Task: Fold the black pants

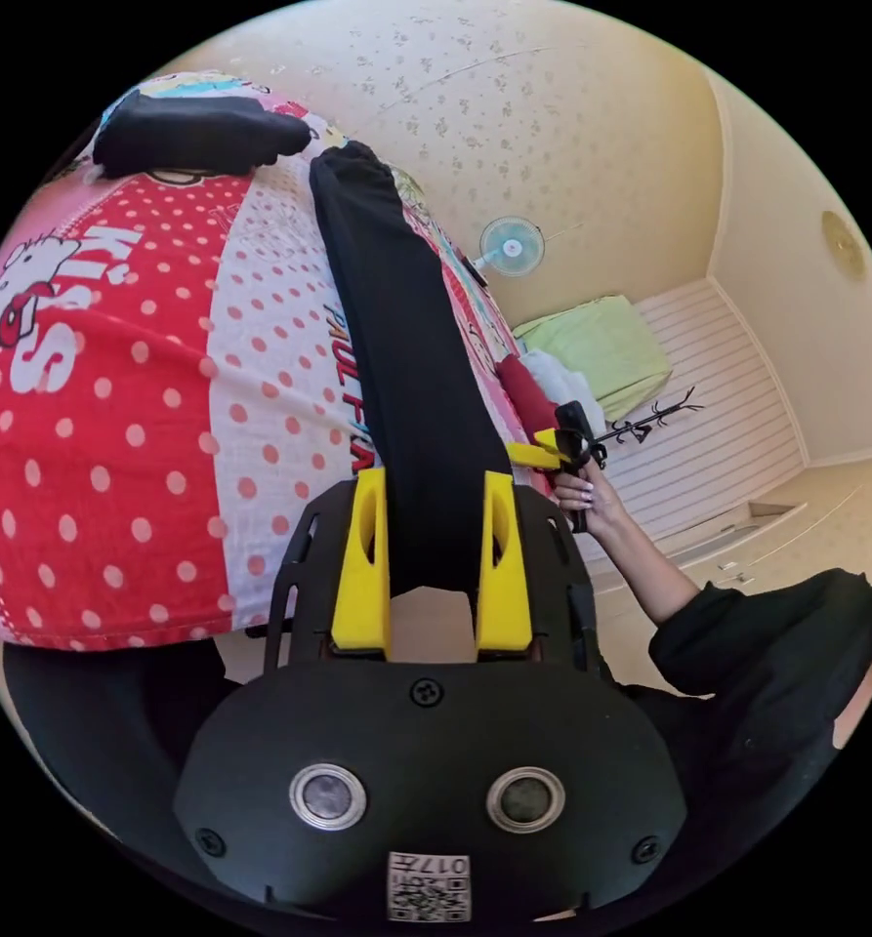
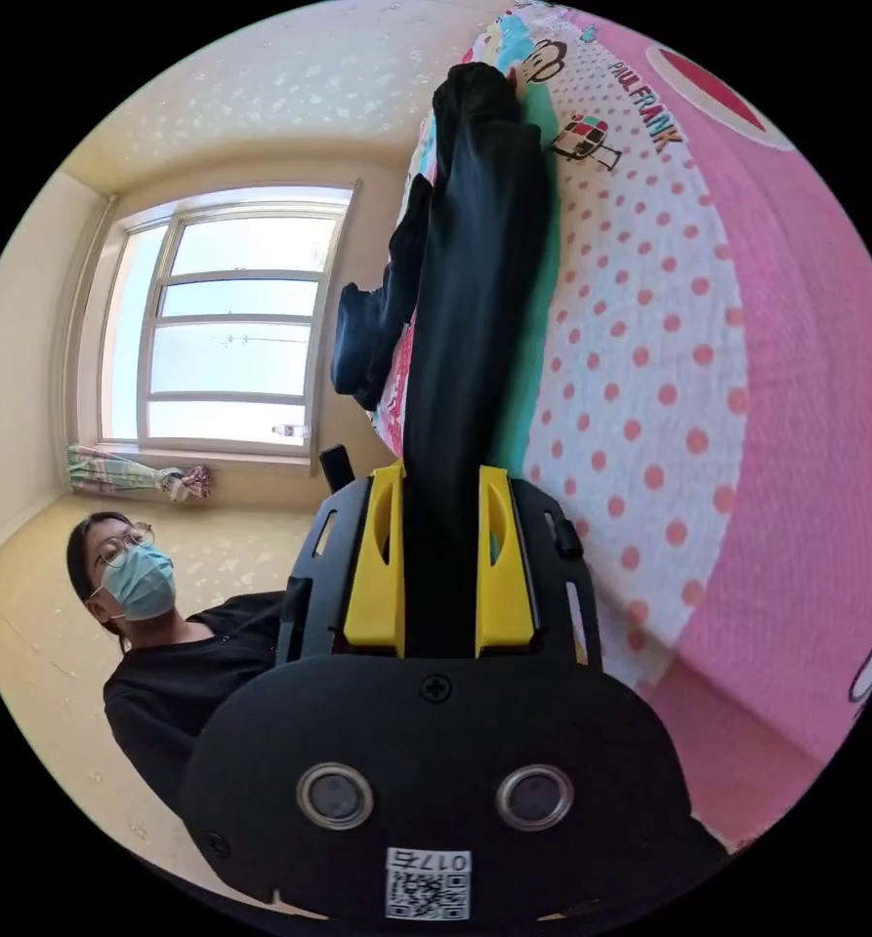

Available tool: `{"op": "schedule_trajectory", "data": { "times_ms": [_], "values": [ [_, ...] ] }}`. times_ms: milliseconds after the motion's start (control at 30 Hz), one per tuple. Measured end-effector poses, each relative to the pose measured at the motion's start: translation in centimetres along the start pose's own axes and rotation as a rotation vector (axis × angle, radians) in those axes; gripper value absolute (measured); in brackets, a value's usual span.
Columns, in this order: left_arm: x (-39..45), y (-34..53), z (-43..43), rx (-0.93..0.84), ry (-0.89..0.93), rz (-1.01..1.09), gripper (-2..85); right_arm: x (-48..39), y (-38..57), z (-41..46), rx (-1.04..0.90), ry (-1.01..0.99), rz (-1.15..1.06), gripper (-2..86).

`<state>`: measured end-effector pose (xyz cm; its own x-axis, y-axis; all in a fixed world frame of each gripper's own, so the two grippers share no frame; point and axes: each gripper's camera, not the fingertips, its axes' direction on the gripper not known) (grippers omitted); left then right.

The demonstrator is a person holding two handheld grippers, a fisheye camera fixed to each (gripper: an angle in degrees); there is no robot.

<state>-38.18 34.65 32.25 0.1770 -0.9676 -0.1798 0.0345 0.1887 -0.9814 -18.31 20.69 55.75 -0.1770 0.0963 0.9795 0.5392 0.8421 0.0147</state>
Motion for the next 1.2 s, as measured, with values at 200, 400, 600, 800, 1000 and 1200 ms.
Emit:
{"op": "schedule_trajectory", "data": {
  "times_ms": [200, 400, 600, 800, 1000, 1200],
  "values": [
    [1.9, -0.5, 1.9, -0.042, -0.179, -0.06, 7.1, -1.5, 5.9, 3.1, 0.097, 0.09, -0.219, 10.3],
    [2.1, -0.2, 2.3, -0.134, -0.063, -0.155, 4.4, -1.2, 7.4, 2.6, 0.13, 0.074, -0.099, 5.3],
    [2.5, 1.5, 3.9, -0.267, -0.095, -0.172, 6.4, -3.7, 7.7, 1.7, -0.091, 0.345, -0.127, 5.5],
    [1.4, -1.9, -0.6, -0.04, 0.164, -0.165, 10.1, -4.6, 6.5, -5.5, 0.125, 0.093, -0.177, 9.6],
    [-0.1, -9.7, 2.0, -0.02, -0.034, -0.141, 17.8, -4.0, 0.6, -9.8, 0.327, 0.162, -0.117, 13.7],
    [-2.4, -12.9, 7.2, -0.069, -0.085, -0.162, 14.9, -1.3, -5.3, -8.6, 0.271, 0.048, -0.123, 14.5]
  ]
}}
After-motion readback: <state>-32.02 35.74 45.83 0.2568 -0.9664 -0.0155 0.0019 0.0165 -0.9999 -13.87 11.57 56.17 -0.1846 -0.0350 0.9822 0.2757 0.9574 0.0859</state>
